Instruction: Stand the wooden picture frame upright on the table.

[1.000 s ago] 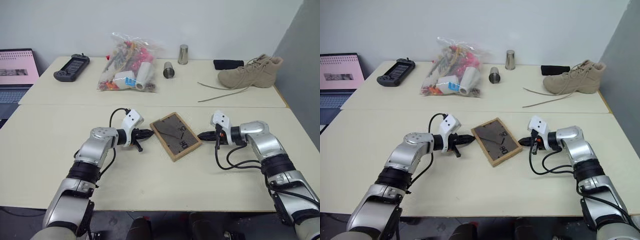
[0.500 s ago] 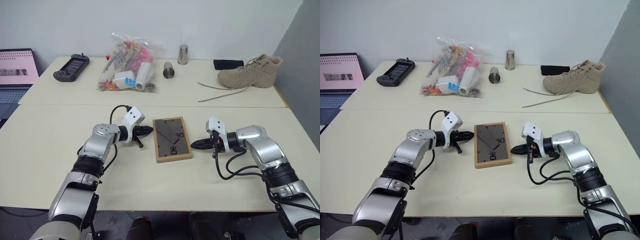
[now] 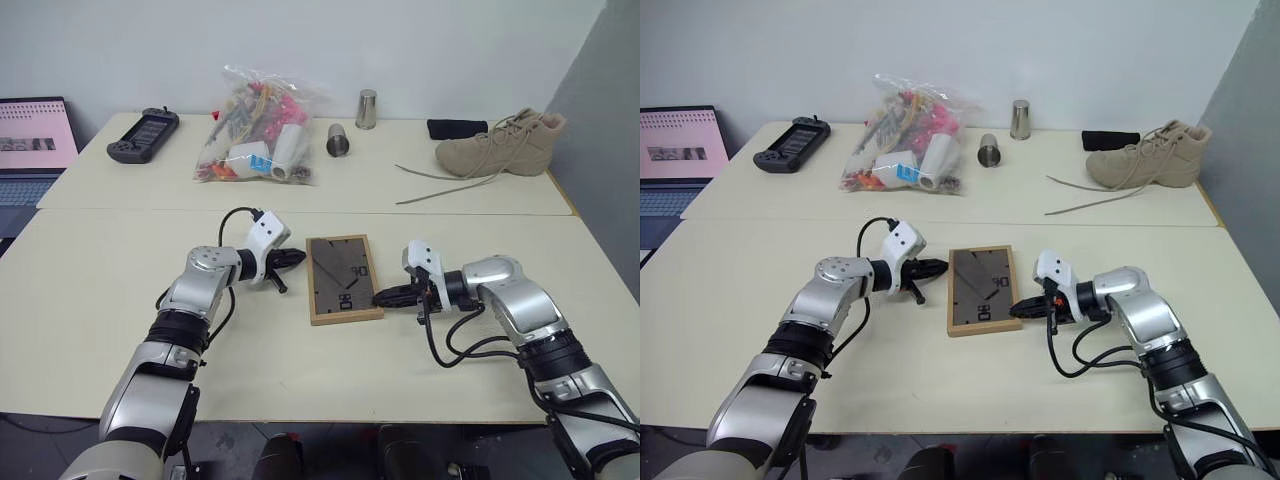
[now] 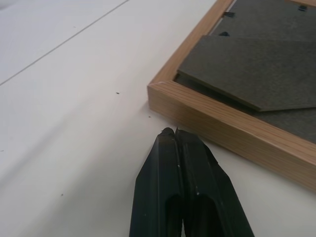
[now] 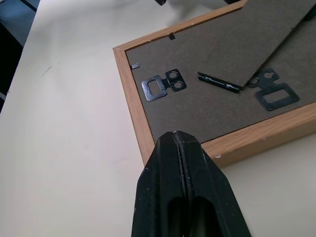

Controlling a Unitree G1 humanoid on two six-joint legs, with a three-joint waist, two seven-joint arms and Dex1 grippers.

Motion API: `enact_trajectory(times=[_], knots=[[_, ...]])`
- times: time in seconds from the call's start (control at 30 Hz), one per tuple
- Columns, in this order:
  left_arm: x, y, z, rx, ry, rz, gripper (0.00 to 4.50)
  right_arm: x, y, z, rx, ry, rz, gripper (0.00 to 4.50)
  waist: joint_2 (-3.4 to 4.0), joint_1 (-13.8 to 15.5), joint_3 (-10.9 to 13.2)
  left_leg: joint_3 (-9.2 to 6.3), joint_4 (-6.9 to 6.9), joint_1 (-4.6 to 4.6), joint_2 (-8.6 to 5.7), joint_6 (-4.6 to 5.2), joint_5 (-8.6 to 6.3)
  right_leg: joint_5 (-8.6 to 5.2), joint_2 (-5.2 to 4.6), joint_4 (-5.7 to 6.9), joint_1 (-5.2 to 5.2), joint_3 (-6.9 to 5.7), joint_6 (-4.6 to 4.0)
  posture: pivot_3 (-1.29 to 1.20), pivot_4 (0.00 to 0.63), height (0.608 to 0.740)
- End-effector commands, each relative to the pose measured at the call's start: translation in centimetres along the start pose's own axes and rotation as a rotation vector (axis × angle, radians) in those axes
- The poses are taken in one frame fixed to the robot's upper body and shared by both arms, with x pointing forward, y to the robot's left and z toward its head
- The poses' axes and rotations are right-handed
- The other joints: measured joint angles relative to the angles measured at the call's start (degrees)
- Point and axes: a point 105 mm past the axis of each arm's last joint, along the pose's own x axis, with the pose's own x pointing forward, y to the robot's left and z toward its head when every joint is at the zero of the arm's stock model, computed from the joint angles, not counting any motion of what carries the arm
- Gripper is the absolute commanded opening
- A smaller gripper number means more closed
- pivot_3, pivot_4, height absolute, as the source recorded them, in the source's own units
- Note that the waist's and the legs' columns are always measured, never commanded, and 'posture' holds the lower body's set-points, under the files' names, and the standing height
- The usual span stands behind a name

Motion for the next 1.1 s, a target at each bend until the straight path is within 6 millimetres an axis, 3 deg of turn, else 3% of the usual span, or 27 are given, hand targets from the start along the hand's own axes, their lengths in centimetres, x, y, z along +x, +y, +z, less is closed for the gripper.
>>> enact_trajectory(times=[0.03, 0.1, 0.23, 0.37, 0.67, 0.83, 0.97, 1.1], knots=[[0.2, 0.4, 1.9, 0.043, -0.058, 0.024, 0.02, -0.1, 0.2, 1.2, -0.019, -0.039, 0.004, 0.00, 0.00, 0.02, 0.00, 0.00, 0.00, 0.00, 0.00, 0.00, 0.00, 0.00, 0.00, 0.00, 0.00, 0.00, 0.00, 0.00, 0.150, 0.740], [0.3, 0.4, 1.7, 0.059, -0.041, 0.026, 0.02, -0.4, -0.1, 1.3, -0.015, -0.040, -0.008, 0.00, 0.00, 0.00, 0.00, 0.00, 0.00, 0.00, -0.01, 0.00, 0.00, 0.00, 0.00, -0.01, 0.00, 0.00, 0.00, 0.00, 0.150, 0.740], [-1.5, 0.5, 0.6, 0.099, 0.012, -0.004, 0.02, -3.0, -2.2, 1.4, -0.021, -0.023, -0.107, 0.00, 0.00, -0.06, 0.00, 0.00, 0.00, 0.00, -0.01, 0.00, 0.00, 0.00, 0.00, 0.00, 0.00, 0.01, 0.00, 0.00, 0.150, 0.740], [-3.1, -0.5, 0.1, 0.118, 0.046, -0.093, 0.02, -4.1, -2.9, 0.9, -0.016, -0.006, -0.150, 0.00, 0.00, -0.10, 0.00, -0.02, -0.03, 0.01, 0.01, 0.00, 0.00, 0.00, 0.00, 0.00, 0.00, -0.02, 0.00, 0.00, 0.150, 0.740], [-0.7, -0.9, 1.5, 0.112, 0.013, -0.089, 0.02, -1.2, -1.0, -0.7, -0.074, 0.042, -0.070, 0.00, -0.01, 0.26, 0.00, -0.01, 0.02, -0.01, -0.02, 0.00, 0.00, -0.01, -0.01, -0.05, 0.04, 0.00, 0.01, 0.00, 0.150, 0.740], [0.0, -1.0, 2.2, 0.122, 0.000, -0.098, 0.02, 0.4, 0.0, 0.2, -0.079, 0.001, -0.023, 0.00, -0.01, -0.13, 0.00, -0.02, 0.01, 0.00, 0.00, 0.00, 0.00, 0.00, 0.01, -0.02, 0.02, -0.01, 0.01, 0.00, 0.150, 0.740], [0.0, -0.8, 2.2, 0.127, 0.000, -0.094, 0.02, 0.6, -0.1, 0.7, -0.060, -0.022, -0.030, 0.00, -0.01, -0.10, 0.00, -0.02, 0.01, 0.01, 0.01, 0.00, 0.00, 0.00, 0.02, 0.00, 0.02, -0.01, 0.01, 0.00, 0.150, 0.740], [-1.1, -0.4, 1.4, 0.122, 0.035, -0.094, 0.02, -0.6, -1.2, -0.3, -0.052, 0.011, -0.091, 0.00, -0.01, 0.02, 0.00, -0.03, 0.01, -0.01, 0.00, 0.00, 0.00, 0.00, 0.01, -0.01, 0.02, -0.02, 0.01, 0.00, 0.150, 0.740]])
